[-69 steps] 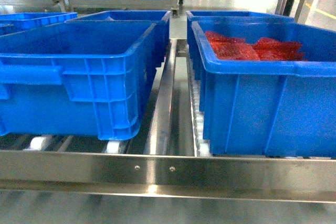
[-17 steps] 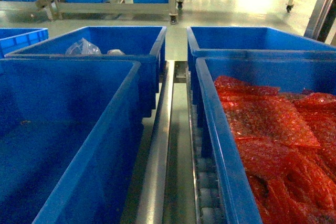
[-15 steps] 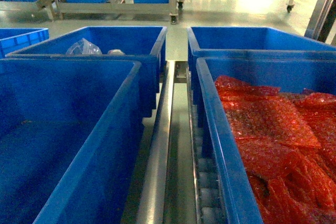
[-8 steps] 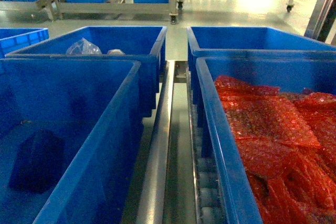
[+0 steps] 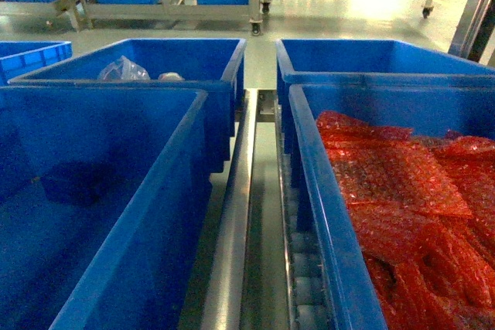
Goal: Pick blue part to blue bin on bottom shelf
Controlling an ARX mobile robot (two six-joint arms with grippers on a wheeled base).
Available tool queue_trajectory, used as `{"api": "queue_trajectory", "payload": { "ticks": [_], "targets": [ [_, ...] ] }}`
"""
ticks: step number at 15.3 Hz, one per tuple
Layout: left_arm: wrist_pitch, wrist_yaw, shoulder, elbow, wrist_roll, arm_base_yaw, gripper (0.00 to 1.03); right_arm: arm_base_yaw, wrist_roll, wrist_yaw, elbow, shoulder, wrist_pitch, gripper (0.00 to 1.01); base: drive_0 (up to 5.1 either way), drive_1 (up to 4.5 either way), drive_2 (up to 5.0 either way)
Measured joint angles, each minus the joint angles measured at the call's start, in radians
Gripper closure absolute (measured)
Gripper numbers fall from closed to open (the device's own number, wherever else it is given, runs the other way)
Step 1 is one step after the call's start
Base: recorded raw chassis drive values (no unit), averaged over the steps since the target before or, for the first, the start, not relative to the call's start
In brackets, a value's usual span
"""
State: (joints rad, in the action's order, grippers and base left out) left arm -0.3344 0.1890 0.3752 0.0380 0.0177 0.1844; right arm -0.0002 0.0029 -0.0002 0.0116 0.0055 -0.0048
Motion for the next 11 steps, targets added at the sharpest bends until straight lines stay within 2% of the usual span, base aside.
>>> {"api": "queue_trajectory", "payload": {
  "ticks": [1,2,3,4,5,6,9,10,11],
  "targets": [
    [-0.013,-0.031,-0.022,-0.027,0.0,-0.029,0.97,0.0,0.0,0.0,0.0,0.0,0.0,0.03,0.0,0.0,0.0],
    [0.011,-0.05,-0.047,-0.027,0.0,-0.051,1.01,0.0,0.0,0.0,0.0,0.0,0.0,0.03,0.0,0.0,0.0],
    [0.039,-0.085,-0.08,-0.027,-0.001,-0.08,1.01,0.0,0.0,0.0,0.0,0.0,0.0,0.03,0.0,0.0,0.0],
    [0.067,-0.172,-0.114,-0.027,-0.003,-0.166,1.01,0.0,0.0,0.0,0.0,0.0,0.0,0.03,0.0,0.0,0.0],
    [0.09,-0.169,-0.133,-0.027,-0.003,-0.194,1.01,0.0,0.0,0.0,0.0,0.0,0.0,0.03,0.0,0.0,0.0],
    [0.108,-0.186,-0.15,-0.027,-0.003,-0.184,1.01,0.0,0.0,0.0,0.0,0.0,0.0,0.03,0.0,0.0,0.0],
    [0.161,-0.188,-0.204,-0.027,-0.003,-0.182,1.01,0.0,0.0,0.0,0.0,0.0,0.0,0.03,0.0,0.0,0.0],
    [0.3,-0.189,-0.292,-0.026,-0.003,-0.182,1.01,0.0,0.0,0.0,0.0,0.0,0.0,0.03,0.0,0.0,0.0],
    [0.331,-0.188,-0.367,-0.026,-0.003,-0.182,1.01,0.0,0.0,0.0,0.0,0.0,0.0,0.03,0.0,0.0,0.0]
  ]
}}
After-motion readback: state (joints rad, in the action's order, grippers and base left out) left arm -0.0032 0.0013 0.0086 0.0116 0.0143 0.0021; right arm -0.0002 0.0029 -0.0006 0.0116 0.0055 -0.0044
